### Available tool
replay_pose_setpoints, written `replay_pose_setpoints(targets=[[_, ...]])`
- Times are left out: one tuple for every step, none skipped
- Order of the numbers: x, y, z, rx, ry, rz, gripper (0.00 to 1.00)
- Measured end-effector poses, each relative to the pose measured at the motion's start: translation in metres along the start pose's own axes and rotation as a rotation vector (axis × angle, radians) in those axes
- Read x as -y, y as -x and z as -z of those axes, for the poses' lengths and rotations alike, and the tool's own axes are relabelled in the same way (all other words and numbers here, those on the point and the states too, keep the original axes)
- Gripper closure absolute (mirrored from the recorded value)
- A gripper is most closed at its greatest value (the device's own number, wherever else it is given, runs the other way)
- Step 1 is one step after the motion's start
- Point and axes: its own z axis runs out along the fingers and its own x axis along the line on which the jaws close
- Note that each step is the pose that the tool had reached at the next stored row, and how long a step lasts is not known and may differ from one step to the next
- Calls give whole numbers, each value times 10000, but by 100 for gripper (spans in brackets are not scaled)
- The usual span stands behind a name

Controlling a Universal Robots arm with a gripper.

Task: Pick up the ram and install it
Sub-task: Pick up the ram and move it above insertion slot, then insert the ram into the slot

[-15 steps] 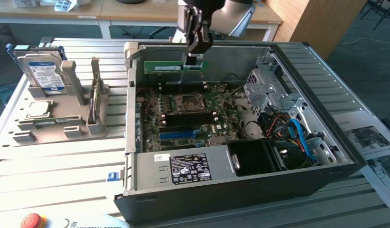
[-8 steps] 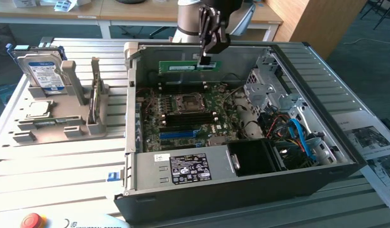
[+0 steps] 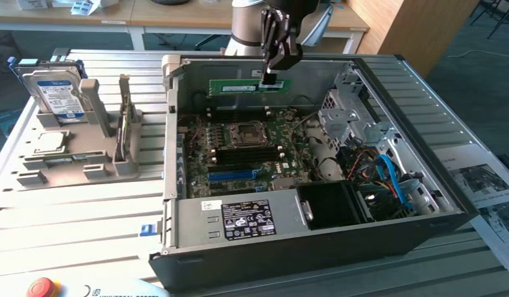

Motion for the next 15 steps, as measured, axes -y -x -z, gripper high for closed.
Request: replay_pose_setpoints(targets=[[0, 0, 0, 0, 0, 0, 88], [0, 0, 0, 0, 0, 1, 88], [5, 0, 0, -1, 0, -1, 88], [26, 0, 2, 0, 1, -1, 88], [53, -1, 4, 0, 6, -2, 88], [84, -1, 6, -1, 9, 0, 88], [101, -2, 7, -1, 10, 1, 88], [106, -2, 8, -1, 11, 1, 88], [106, -2, 7, 0, 10, 1, 88], [106, -2, 7, 0, 10, 1, 88], [106, -2, 7, 0, 10, 0, 88], [106, -2, 7, 0, 10, 0, 88], [106, -2, 7, 0, 10, 0, 88], [106, -2, 7, 0, 11, 0, 88], [106, -2, 7, -1, 10, 0, 88]])
